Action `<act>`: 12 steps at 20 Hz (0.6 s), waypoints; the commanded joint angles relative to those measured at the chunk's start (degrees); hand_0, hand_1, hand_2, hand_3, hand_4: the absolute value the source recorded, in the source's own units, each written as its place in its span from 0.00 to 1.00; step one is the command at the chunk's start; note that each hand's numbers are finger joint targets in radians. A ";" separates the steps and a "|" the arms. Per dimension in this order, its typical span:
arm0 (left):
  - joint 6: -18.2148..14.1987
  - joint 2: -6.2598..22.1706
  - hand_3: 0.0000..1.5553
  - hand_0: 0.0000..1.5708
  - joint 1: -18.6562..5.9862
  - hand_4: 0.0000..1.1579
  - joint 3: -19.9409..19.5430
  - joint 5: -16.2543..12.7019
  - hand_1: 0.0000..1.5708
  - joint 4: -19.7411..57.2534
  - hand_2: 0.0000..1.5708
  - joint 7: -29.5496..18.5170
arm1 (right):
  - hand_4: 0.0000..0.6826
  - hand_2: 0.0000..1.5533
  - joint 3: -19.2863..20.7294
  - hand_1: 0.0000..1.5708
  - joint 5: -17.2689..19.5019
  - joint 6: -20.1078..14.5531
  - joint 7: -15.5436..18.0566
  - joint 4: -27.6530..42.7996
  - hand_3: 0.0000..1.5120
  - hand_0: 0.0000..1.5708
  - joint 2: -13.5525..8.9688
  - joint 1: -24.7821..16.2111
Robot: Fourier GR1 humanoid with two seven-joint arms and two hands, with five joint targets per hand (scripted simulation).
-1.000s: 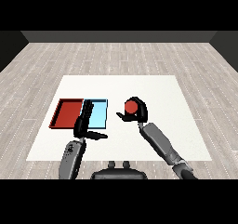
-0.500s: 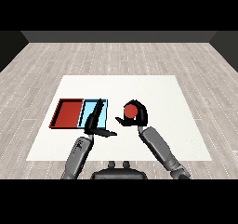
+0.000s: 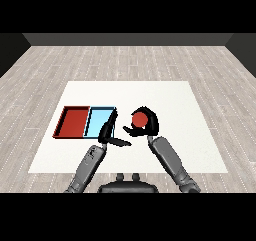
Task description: Pick the red can and put it in the red box
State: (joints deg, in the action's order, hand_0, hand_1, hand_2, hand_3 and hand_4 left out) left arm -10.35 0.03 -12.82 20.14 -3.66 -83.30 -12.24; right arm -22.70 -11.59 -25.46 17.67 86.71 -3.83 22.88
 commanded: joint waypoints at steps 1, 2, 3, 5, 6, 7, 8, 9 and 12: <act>-3.57 -0.03 0.00 0.00 -2.10 0.00 3.48 -2.86 0.00 3.86 0.00 -1.02 | 0.96 0.93 0.89 0.93 3.20 0.60 -2.14 2.08 0.92 0.93 2.43 -0.15; -3.58 -0.03 0.00 0.00 -1.00 0.00 3.91 -1.98 0.00 2.82 0.00 0.11 | 0.96 0.93 2.15 0.94 3.11 3.26 -1.66 1.49 0.92 0.94 1.52 -0.73; -2.72 -0.03 0.00 0.00 0.13 0.00 3.82 -1.35 0.00 0.54 0.00 0.86 | 0.96 0.93 1.13 0.93 4.20 2.12 -4.34 6.27 0.92 0.93 1.80 -2.57; -6.54 -0.03 0.00 0.00 -1.58 0.00 7.28 -3.50 0.00 4.32 0.00 -1.11 | 0.96 0.92 0.04 0.93 3.43 0.21 -1.90 0.59 0.92 0.93 3.71 0.86; -2.67 -0.03 0.00 0.00 1.49 0.00 4.24 -1.75 0.00 2.76 0.00 -2.21 | 0.96 0.92 3.18 0.93 4.07 5.48 -1.15 2.20 0.92 0.93 0.94 -1.82; -3.64 -0.03 0.00 0.00 3.30 0.00 7.02 -2.32 0.00 2.91 0.00 -3.74 | 0.97 0.92 -1.78 0.93 7.19 0.22 -3.63 6.66 0.92 0.93 3.73 -4.15; -3.44 -0.03 0.00 0.00 3.19 0.00 6.73 -2.89 0.00 3.39 0.00 -4.28 | 0.97 0.92 -1.02 0.93 3.97 0.47 -0.54 0.29 0.92 0.93 3.75 0.06; -5.08 -0.03 0.00 0.00 -2.86 0.00 5.43 -4.43 0.00 3.60 0.00 0.53 | 0.97 0.92 0.51 0.93 1.73 3.61 7.02 -4.69 0.92 0.93 3.76 -1.44; -4.47 -0.03 0.00 0.00 -5.32 0.00 5.01 -7.53 0.00 7.66 0.00 -2.52 | 0.99 0.93 -1.96 0.94 5.00 1.23 -2.04 3.09 0.92 0.94 3.79 -2.44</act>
State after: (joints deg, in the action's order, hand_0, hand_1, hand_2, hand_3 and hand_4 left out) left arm -15.25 0.01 -15.30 25.68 -8.64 -77.71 -14.43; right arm -23.52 -7.30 -24.14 17.24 88.04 -0.50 21.49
